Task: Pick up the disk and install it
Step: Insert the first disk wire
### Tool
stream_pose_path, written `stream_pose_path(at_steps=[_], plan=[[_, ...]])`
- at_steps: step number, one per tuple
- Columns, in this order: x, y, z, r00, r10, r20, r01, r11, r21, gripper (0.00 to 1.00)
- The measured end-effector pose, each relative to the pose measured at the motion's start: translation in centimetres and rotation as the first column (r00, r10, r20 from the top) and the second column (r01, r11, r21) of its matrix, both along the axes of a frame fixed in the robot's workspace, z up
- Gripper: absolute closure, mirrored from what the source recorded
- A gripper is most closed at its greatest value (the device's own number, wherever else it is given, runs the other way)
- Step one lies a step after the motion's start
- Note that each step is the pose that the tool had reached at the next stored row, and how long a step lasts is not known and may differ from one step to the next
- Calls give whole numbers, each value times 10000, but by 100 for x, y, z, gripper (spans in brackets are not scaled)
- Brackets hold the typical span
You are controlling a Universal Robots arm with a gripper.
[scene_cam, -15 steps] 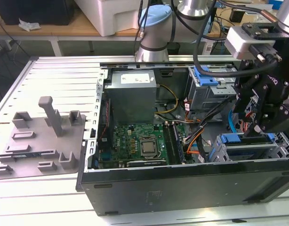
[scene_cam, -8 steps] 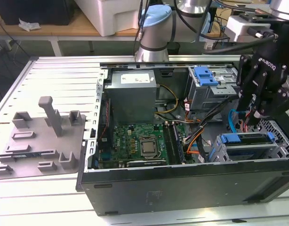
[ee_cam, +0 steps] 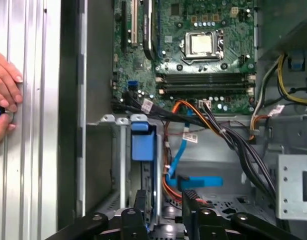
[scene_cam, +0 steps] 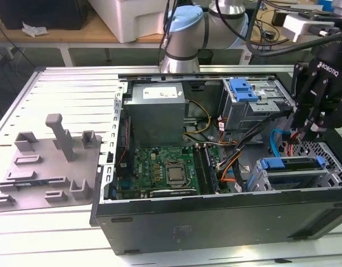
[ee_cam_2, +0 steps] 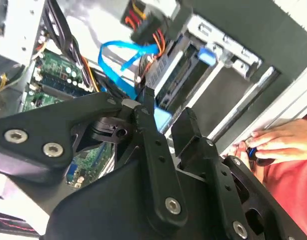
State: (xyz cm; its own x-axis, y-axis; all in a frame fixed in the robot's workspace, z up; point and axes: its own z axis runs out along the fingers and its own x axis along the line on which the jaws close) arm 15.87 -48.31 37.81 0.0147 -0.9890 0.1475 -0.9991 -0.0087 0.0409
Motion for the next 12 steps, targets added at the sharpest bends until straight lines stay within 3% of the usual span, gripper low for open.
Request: stream_pose_path(at_steps=[6, 8, 10, 12], plan=[[96, 274, -45, 10000, 0, -1, 0, 10000, -57, 58], [131, 338, -52, 10000, -1, -2, 1, 9999, -104, 58], [182, 351, -64, 10000, 0, -2, 0, 9999, -142, 58], [214, 363, -74, 10000, 1, -3, -1, 9997, -239, 58]])
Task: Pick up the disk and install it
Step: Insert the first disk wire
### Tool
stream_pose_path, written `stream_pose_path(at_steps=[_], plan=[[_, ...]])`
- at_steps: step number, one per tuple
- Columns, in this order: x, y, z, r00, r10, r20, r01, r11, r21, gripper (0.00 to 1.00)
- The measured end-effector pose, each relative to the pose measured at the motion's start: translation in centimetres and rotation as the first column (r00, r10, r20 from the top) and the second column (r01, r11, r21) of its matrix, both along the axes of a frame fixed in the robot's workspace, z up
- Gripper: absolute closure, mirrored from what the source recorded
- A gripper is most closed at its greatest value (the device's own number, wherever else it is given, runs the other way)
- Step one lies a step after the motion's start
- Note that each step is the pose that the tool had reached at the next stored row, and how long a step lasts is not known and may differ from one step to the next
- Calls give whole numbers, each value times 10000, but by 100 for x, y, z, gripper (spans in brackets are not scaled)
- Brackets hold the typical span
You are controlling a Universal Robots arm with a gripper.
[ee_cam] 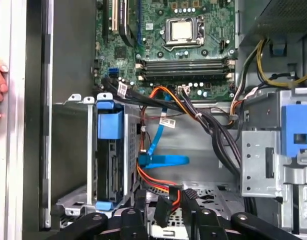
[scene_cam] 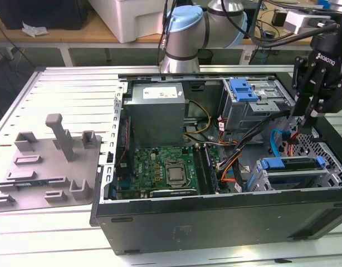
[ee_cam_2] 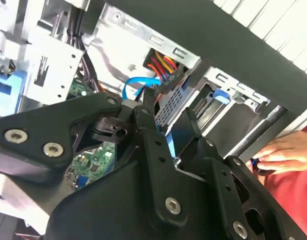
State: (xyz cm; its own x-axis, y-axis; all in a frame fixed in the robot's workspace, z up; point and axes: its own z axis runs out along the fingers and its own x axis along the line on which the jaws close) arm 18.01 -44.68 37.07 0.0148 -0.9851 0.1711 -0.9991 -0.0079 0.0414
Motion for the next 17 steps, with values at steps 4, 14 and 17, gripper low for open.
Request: stream_pose_path(at_steps=[4, 14, 17], plan=[[81, 159, -56, 10000, -1, -9, 1, 9989, -461, 58], [167, 226, -176, 9959, -909, 10, 906, 9918, -906, 58], [172, 278, -201, 9958, -915, 22, 911, 9896, -1112, 58]])
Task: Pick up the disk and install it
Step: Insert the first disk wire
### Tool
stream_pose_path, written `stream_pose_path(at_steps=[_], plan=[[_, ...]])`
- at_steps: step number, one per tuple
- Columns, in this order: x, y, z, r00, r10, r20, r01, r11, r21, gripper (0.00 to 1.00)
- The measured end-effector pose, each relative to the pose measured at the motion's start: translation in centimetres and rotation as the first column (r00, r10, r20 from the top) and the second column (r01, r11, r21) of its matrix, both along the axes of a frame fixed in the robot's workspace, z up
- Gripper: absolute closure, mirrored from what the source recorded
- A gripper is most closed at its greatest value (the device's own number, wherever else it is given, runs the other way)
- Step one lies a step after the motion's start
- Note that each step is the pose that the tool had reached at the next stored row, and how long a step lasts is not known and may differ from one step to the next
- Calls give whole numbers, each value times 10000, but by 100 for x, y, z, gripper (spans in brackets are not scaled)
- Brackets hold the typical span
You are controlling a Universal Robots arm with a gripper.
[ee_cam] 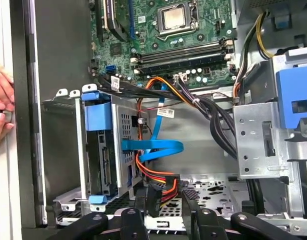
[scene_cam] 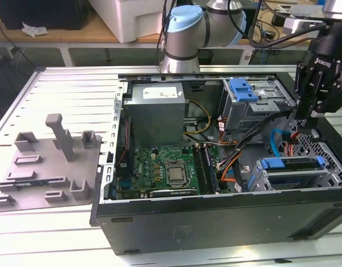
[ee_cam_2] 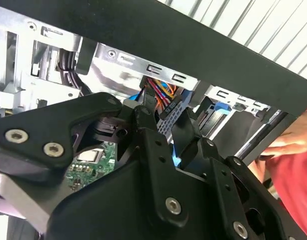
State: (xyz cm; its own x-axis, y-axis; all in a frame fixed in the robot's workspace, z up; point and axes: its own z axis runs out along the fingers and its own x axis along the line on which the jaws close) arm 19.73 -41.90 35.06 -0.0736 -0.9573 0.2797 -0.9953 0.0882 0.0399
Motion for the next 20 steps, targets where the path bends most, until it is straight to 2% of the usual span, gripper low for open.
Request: stream_pose_path(at_steps=[1, 3, 6, 7, 9, 12, 20], plan=[[5, 22, -13, 10000, -10, -4, 10, 9999, -105, 58], [19, 33, -20, 10000, -34, -16, 34, 9992, -388, 58], [30, 38, -21, 10000, -45, -79, 38, 9956, -936, 58], [31, 51, -21, 9999, -51, -90, 41, 9942, -1071, 58], [31, 91, -30, 9999, -67, -91, 56, 9937, -1120, 58], [31, 127, -51, 9999, -110, -91, 99, 9937, -1118, 58], [41, 150, -107, 9976, -682, -90, 667, 9914, -1130, 58]])
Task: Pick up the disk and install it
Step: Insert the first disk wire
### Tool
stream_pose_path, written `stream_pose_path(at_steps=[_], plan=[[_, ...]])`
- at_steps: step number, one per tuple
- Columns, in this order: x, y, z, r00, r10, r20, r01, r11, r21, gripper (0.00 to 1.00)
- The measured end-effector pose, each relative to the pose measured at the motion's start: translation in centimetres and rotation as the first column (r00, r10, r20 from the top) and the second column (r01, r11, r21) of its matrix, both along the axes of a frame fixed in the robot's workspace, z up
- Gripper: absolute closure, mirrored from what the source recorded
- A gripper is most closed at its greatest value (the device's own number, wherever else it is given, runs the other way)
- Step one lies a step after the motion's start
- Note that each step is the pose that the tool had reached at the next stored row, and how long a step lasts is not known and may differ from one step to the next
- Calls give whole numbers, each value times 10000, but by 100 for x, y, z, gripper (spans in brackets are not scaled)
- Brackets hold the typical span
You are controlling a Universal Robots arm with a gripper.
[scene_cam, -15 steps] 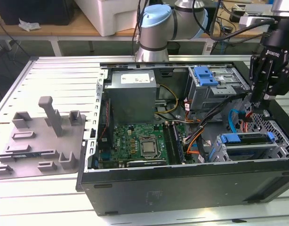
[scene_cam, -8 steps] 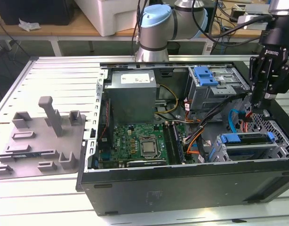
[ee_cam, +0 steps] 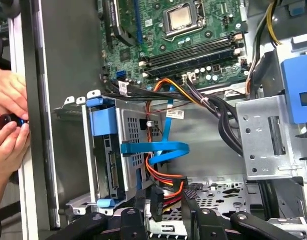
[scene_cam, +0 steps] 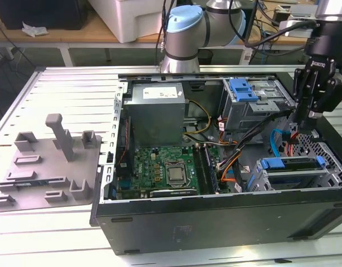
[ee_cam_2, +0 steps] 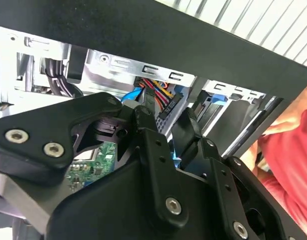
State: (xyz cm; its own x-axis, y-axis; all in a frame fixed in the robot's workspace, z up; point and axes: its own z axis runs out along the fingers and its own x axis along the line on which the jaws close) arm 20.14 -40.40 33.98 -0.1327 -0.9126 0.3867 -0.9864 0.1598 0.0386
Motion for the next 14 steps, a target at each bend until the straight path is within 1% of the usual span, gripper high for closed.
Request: stream_pose_path(at_steps=[5, 7, 10, 13, 14], plan=[[49, 18, -17, 9991, -430, -1, 430, 9991, -1, 58], [61, 18, -24, 9986, -534, 1, 534, 9986, -35, 58], [79, 18, -32, 9980, -632, 0, 631, 9978, -216, 58], [88, 18, -41, 9976, -691, 2, 691, 9965, -464, 58], [89, 19, -44, 9975, -709, 6, 709, 9962, -515, 58]])
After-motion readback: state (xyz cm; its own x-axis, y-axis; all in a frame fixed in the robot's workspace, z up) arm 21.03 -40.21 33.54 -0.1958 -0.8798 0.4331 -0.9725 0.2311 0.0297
